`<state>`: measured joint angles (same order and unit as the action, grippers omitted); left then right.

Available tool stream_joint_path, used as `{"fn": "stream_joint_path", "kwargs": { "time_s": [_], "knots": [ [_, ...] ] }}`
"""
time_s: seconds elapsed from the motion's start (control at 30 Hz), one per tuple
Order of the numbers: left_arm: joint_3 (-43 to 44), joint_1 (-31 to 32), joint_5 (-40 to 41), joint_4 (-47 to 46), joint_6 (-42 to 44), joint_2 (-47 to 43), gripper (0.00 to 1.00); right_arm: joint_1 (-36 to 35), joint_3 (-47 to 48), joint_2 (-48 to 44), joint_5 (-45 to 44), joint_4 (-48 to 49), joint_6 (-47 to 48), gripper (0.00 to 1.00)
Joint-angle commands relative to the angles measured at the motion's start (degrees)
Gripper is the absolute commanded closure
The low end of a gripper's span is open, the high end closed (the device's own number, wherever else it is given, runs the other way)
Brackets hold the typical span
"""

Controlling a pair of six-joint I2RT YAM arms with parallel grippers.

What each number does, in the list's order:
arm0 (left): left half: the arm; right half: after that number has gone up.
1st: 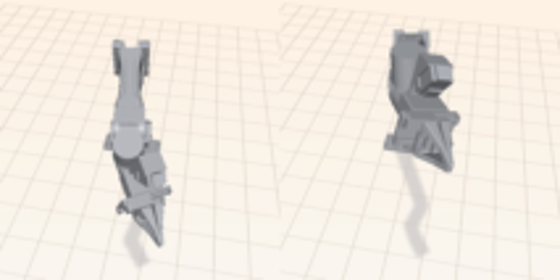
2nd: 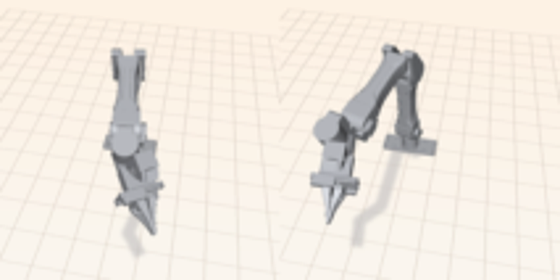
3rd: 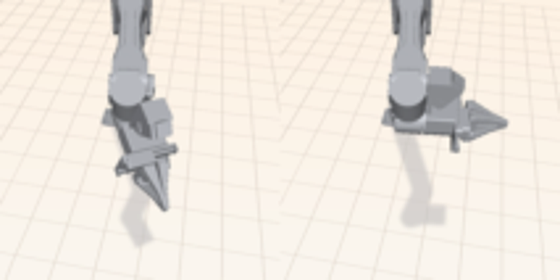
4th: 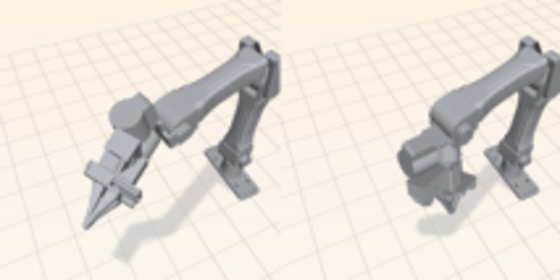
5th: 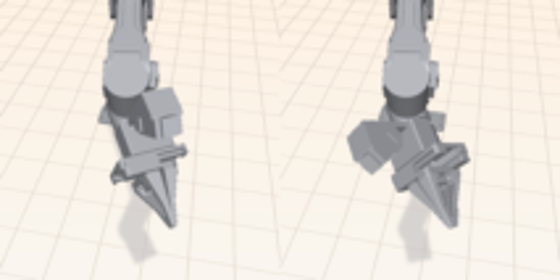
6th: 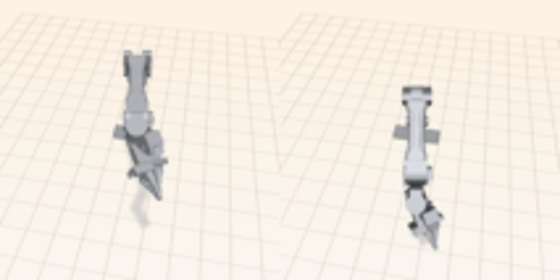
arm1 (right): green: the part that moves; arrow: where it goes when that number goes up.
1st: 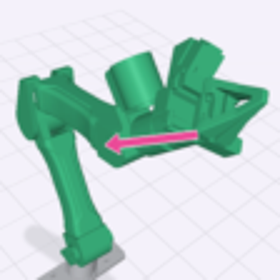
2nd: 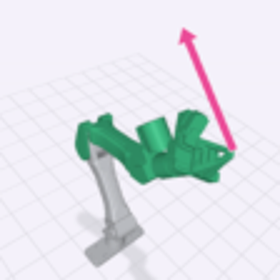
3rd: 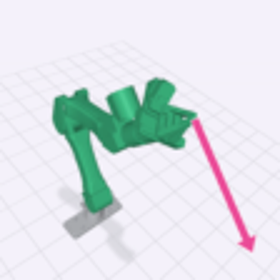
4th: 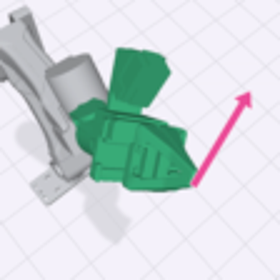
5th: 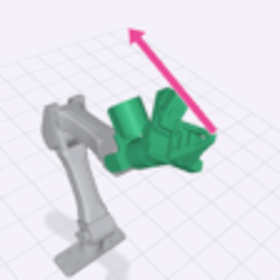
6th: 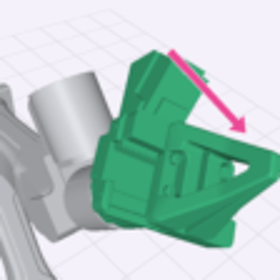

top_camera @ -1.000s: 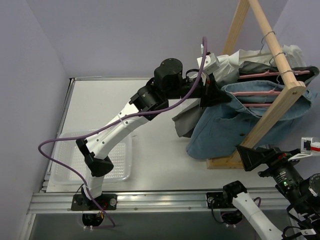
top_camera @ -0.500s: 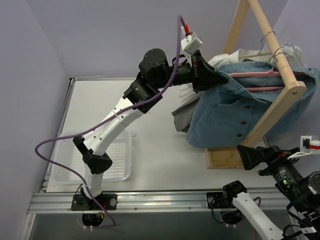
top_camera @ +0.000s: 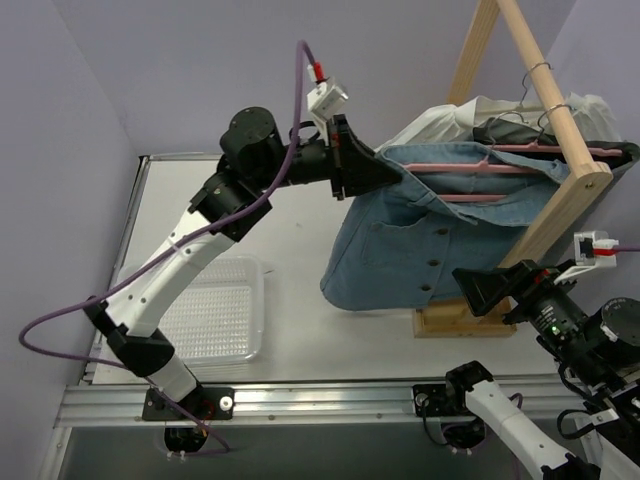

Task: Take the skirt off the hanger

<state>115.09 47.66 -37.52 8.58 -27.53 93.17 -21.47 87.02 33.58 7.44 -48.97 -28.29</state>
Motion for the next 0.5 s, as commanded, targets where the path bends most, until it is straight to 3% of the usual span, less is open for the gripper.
{"fn": "stream_joint_path", "kwargs": {
  "time_s": [0.0,0.2,0.33,0.47],
  "knots": [
    [-1.7,-1.6,-2.03,-5.33,1.16,-8.69,0.98,-0.41,2.18,4.29,5.29,5.9,2.62,0.0],
    [-8.91,-4.85,-2.21,-1.91,1.69,-16.78,0.98,-0.32,2.36,9.3,10.39,11.78,2.72,0.08],
    [-12.34,-6.09,0.6,7.66,4.58,-21.35,0.98,1.16,6.22,15.52,15.92,15.3,1.22,0.22],
    [-13.92,-6.61,6.38,16.1,7.49,-25.21,0.98,6.08,11.49,19.5,23.3,17.5,0.79,0.25]
  ]
}}
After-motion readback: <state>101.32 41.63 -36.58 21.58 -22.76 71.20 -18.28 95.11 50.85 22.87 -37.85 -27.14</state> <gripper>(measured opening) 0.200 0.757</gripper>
